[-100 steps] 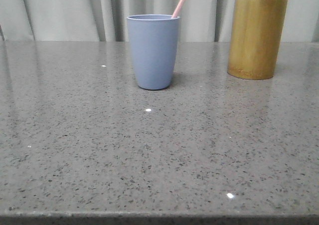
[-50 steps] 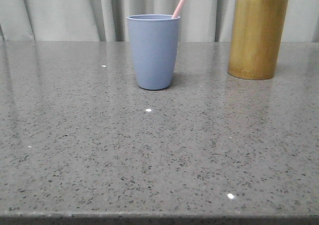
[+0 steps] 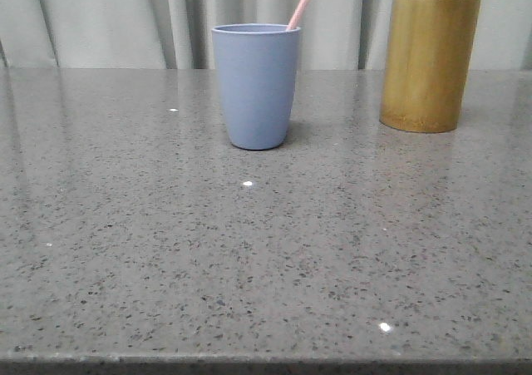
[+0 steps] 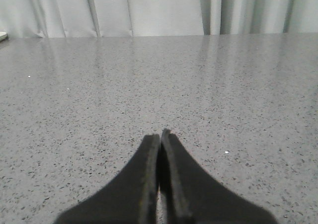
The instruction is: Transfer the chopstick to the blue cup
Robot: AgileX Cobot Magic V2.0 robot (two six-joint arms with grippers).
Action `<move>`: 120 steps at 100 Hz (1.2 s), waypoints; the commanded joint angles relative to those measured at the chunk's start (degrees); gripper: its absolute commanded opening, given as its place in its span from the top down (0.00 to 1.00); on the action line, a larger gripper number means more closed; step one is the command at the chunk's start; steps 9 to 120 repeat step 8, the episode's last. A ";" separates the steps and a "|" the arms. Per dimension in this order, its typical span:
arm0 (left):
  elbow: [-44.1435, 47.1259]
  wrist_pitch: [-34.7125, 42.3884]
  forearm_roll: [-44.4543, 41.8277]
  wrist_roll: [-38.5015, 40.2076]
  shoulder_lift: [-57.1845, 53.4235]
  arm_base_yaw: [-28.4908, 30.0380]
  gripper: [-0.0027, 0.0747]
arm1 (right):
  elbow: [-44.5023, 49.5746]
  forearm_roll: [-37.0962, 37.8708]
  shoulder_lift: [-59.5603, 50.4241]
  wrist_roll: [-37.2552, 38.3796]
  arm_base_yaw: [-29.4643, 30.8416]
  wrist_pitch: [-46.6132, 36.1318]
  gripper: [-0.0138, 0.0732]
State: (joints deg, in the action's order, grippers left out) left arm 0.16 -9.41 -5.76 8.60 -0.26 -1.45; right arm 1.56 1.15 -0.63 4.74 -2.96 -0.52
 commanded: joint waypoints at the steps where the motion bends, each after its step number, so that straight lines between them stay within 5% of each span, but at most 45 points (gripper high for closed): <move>1: 0.43 4.65 0.20 -0.06 -1.95 0.19 0.99 | 0.08 0.62 -0.86 0.25 0.19 -5.22 0.92; 120: 0.43 4.65 0.20 -0.06 -1.95 0.19 0.99 | 0.08 0.62 -0.86 0.25 0.19 -5.22 0.92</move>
